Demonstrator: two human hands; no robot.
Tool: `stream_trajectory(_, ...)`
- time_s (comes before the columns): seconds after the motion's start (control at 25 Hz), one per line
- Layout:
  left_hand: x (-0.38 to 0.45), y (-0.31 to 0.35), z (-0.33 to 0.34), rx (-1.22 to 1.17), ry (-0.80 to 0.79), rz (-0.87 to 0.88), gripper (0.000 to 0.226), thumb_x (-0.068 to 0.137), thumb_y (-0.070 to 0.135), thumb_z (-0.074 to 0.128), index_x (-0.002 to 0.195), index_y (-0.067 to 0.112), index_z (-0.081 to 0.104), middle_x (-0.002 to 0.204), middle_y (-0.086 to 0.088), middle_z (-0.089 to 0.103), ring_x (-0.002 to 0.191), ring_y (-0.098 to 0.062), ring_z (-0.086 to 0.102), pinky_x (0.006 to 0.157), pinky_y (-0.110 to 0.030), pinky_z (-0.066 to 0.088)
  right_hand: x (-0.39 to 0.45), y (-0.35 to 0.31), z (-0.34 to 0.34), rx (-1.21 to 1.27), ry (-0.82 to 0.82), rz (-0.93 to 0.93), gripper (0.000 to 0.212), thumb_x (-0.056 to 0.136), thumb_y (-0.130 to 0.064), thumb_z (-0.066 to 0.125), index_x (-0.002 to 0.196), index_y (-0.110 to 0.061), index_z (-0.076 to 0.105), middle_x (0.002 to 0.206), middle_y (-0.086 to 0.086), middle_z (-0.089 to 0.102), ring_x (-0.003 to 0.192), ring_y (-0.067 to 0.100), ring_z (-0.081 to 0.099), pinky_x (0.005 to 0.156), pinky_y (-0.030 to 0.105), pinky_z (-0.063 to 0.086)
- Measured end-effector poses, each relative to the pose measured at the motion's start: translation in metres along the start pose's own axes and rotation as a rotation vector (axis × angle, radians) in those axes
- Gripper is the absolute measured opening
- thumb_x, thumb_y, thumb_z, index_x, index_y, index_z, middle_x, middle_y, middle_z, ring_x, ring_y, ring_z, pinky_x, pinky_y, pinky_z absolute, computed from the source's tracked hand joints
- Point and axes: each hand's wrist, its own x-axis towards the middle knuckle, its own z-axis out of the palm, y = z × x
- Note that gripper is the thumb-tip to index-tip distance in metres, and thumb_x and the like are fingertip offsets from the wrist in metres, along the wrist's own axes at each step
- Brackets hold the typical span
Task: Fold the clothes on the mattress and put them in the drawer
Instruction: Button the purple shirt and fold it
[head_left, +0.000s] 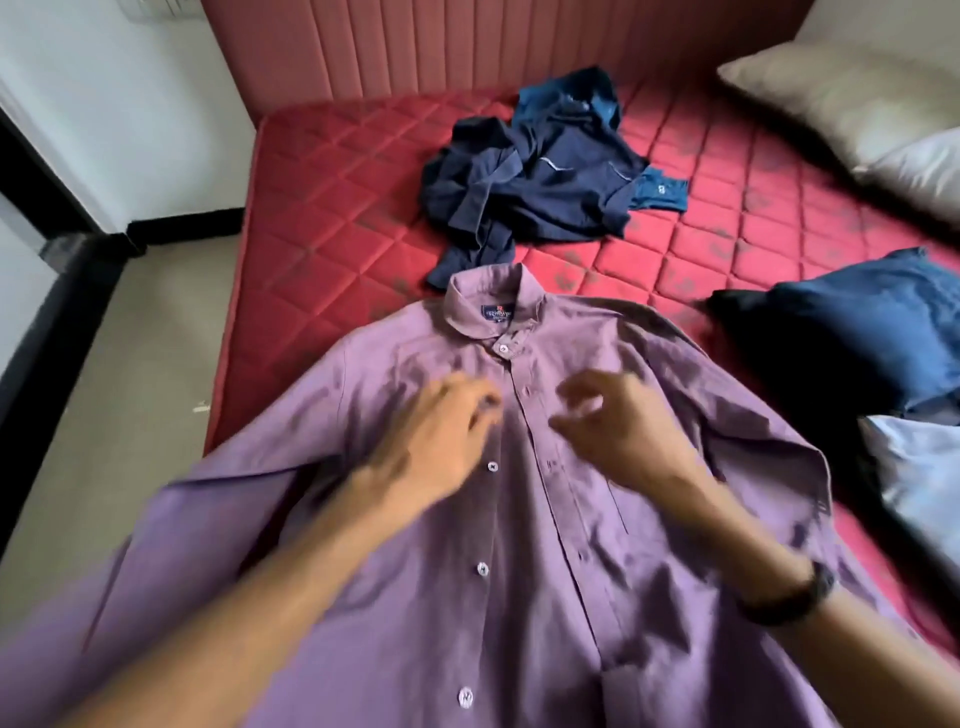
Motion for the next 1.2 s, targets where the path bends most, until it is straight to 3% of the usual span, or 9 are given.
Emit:
stream_trajectory(0.08,-0.039,0.005,0.028,-0.044,-0.049,-0.06,0.029,0.098,0.015,0.061,0.126,0.018,0.069,0.103,-0.004,0.07,0.096,-0.028,0.068,0.09,-0.039,0.053,-0.041,0.0,0.014,0.049,-0.07,0.062,0.03,0.083,-0.026,0.082,0.112,-0.021,0.074,0.095,-0.004,0.074,0.082,0.015,0.071,0.076,0.017,0.049)
stream_trajectory(0.2,-0.034,-0.006,0.041,-0.047,-0.054,-0.144,0.04,0.099,0.005,0.055,0.139,0.004,0.06,0.112,-0.013,0.073,0.113,-0.033,0.063,0.103,-0.038,0.044,-0.041,0.008,0.033,0.103,0.012,0.111,0.031,0.088,-0.025,0.075,0.118,-0.019,0.074,0.101,0.001,0.075,0.091,0.018,0.071,0.089,0.034,0.055)
stream_trajectory(0.32,-0.008,-0.003,0.038,-0.035,-0.051,-0.189,0.041,0.102,0.013,0.054,0.143,0.011,0.057,0.124,-0.014,0.069,0.116,-0.033,0.063,0.104,-0.041,0.045,-0.014,0.0,0.051,0.041,0.112,0.084,0.031,0.093,-0.041,0.067,0.12,-0.026,0.069,0.11,-0.003,0.072,0.093,0.018,0.071,0.082,0.041,0.057)
stream_trajectory(0.48,0.018,-0.013,0.055,-0.021,0.073,-0.216,0.027,0.101,0.027,0.058,0.127,0.025,0.065,0.109,0.0,0.069,0.102,-0.028,0.066,0.088,-0.046,0.053,0.024,0.001,0.078,-0.254,0.183,0.088,0.04,0.092,-0.063,0.059,0.114,-0.031,0.066,0.109,-0.004,0.063,0.095,0.03,0.069,0.069,0.04,0.055)
stream_trajectory(0.68,0.04,-0.012,0.055,0.018,0.043,-0.272,0.007,0.094,0.031,0.066,0.097,0.033,0.061,0.092,0.01,0.061,0.085,-0.02,0.064,0.074,-0.045,0.053,0.036,0.002,0.088,-0.441,0.229,0.031,0.013,0.092,-0.035,0.065,0.094,-0.022,0.063,0.093,0.001,0.059,0.073,0.035,0.065,0.049,0.033,0.037)
stream_trajectory(0.88,0.043,-0.003,0.036,0.059,0.042,-0.294,0.003,0.094,0.033,0.069,0.092,0.031,0.067,0.085,0.013,0.072,0.081,-0.015,0.069,0.071,-0.042,0.054,0.027,0.011,0.065,0.014,0.186,0.048,0.013,0.102,-0.031,0.056,0.091,-0.024,0.058,0.087,-0.006,0.062,0.074,0.024,0.064,0.061,0.043,0.051)
stream_trajectory(1.0,0.041,-0.012,0.042,-0.231,0.09,-0.412,0.006,0.089,0.024,0.078,0.087,0.03,0.076,0.074,0.018,0.073,0.066,-0.003,0.07,0.068,-0.034,0.058,0.021,0.021,0.077,0.162,0.184,-0.005,0.009,0.101,-0.027,0.062,0.092,-0.025,0.062,0.081,-0.01,0.066,0.071,0.009,0.062,0.064,0.038,0.051)
stream_trajectory(1.12,0.042,-0.016,0.048,-0.505,0.122,-0.514,0.012,0.085,0.016,0.082,0.081,0.027,0.078,0.071,0.013,0.074,0.059,-0.007,0.071,0.064,-0.031,0.058,0.022,0.029,0.086,0.191,0.185,0.012,0.005,0.101,-0.027,0.062,0.097,-0.026,0.064,0.082,-0.013,0.069,0.071,0.006,0.063,0.065,0.038,0.052)
stream_trajectory(1.2,0.042,-0.013,0.051,-0.652,0.122,-0.56,0.012,0.085,0.013,0.082,0.082,0.024,0.079,0.071,0.006,0.075,0.056,-0.01,0.07,0.058,-0.027,0.053,0.025,0.032,0.082,0.417,0.116,0.065,0.006,0.101,-0.027,0.063,0.097,-0.026,0.067,0.073,-0.015,0.068,0.06,0.003,0.058,0.057,0.026,0.045)
